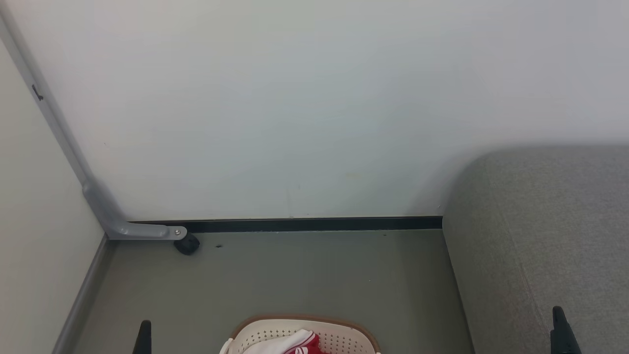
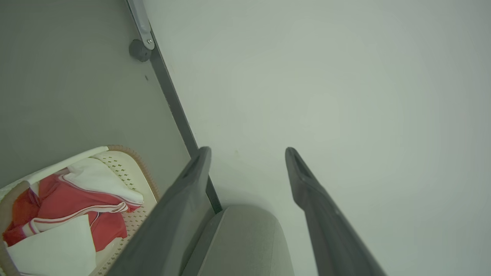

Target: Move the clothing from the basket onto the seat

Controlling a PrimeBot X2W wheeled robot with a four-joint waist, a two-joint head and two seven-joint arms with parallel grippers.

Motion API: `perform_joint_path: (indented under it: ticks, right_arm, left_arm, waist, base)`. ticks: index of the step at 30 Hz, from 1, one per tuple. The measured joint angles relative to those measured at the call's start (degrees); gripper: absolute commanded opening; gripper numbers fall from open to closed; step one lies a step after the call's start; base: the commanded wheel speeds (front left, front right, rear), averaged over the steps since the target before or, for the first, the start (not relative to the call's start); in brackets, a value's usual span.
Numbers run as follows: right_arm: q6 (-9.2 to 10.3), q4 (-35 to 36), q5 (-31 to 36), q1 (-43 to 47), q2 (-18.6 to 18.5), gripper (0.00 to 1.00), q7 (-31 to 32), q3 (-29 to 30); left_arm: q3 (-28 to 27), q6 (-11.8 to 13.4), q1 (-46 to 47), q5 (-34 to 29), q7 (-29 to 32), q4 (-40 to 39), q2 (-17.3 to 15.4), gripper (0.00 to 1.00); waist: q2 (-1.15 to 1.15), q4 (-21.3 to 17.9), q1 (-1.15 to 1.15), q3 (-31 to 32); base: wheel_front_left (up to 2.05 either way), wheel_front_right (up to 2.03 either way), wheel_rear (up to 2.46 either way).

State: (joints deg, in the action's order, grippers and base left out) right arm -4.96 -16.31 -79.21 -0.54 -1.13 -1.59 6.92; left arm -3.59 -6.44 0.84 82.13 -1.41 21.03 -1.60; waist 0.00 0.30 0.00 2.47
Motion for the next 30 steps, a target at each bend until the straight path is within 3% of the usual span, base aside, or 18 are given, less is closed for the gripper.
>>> perform_joint_path:
  ticks: [11, 25, 30]
  right_arm:
    - [1.69, 3.78, 13.74, 0.08, -0.07, 1.0, -2.12, -1.78]
    - [3.02, 6.92, 31.86, 0.08, -1.4, 1.0, -5.16, -6.31]
    - [3.43, 7.24, 36.12, 0.08, -1.49, 1.0, -6.17, -7.56]
  left_arm:
    - [1.33, 6.08, 0.18, -13.81, -2.31, -4.81, -0.07, 1.0]
    - [7.35, 8.55, 0.97, -39.45, -5.46, -8.68, -0.24, 1.0]
    - [8.69, 9.01, 0.98, -44.85, -6.23, -8.9, -0.27, 1.0]
  waist:
    - [0.0, 0.22, 0.0, 0.25]
    - [0.0, 0.37, 0.0, 0.24]
    - [0.0, 0.36, 0.0, 0.37]
  base:
    - [0.0, 0.0, 0.0]
    - [0.0, 0.0, 0.0]
    - [0.0, 0.0, 0.0]
